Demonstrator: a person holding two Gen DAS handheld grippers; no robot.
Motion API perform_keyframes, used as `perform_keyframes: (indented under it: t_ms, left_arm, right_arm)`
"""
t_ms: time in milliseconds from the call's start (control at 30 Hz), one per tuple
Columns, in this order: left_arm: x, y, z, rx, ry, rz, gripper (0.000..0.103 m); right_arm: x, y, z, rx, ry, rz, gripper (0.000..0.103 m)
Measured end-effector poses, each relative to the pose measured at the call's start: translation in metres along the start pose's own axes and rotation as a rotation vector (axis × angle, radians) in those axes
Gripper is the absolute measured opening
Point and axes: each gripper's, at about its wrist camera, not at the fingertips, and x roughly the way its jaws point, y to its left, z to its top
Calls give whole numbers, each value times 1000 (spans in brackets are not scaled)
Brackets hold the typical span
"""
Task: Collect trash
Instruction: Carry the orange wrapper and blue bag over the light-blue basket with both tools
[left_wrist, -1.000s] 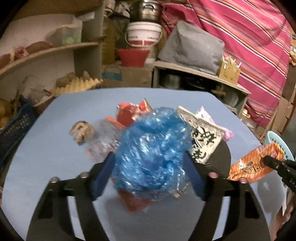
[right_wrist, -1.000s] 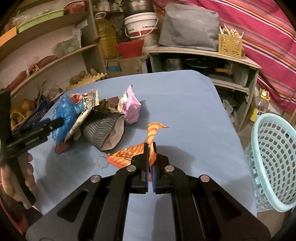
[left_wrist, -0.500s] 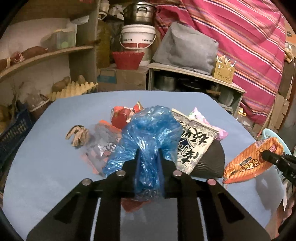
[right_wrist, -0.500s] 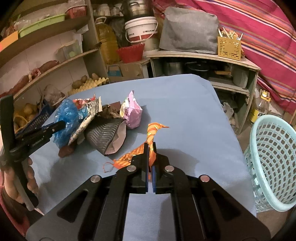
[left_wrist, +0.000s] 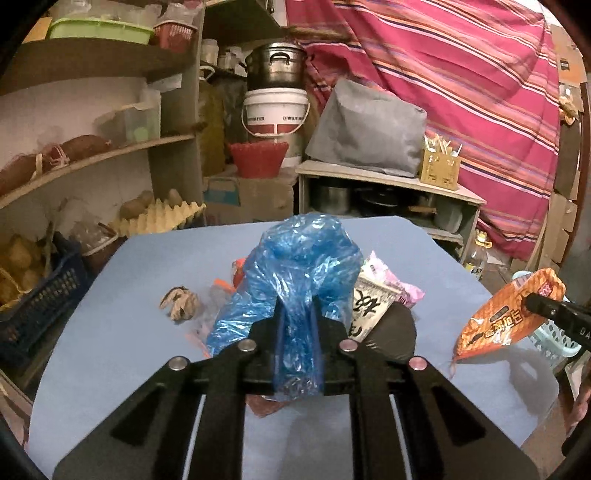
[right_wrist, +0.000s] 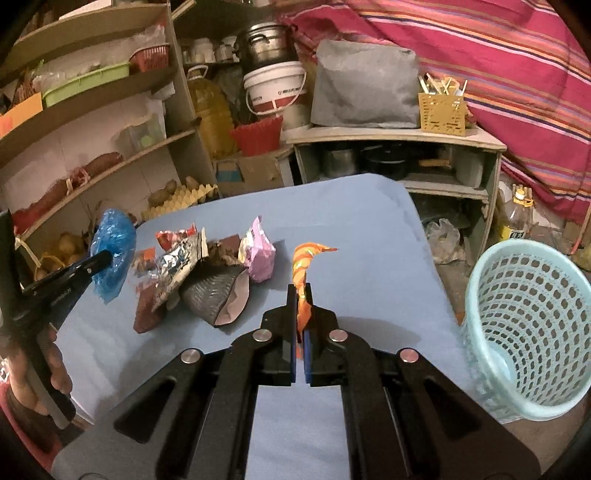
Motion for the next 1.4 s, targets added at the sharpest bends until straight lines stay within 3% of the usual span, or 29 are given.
perform_keyframes:
  t_ms: [333,667,1133,1400]
  left_arm:
    - [-15,-29,19,-9,-13,-12,12]
    - [-13,-106,30,52,-34,-81,12]
    - [24,-232,29,136,-11,-268,12]
    - [44,-312,24,179,-6,-395,12]
  right_arm:
    - [-41,-39,26,43,-81,-24,4]
    - [-78,-108,30,148,-146,-90,4]
    - [-105,-199,5,235,-145,-231,4]
    - [-104,-243,-13,309,-111,-263,4]
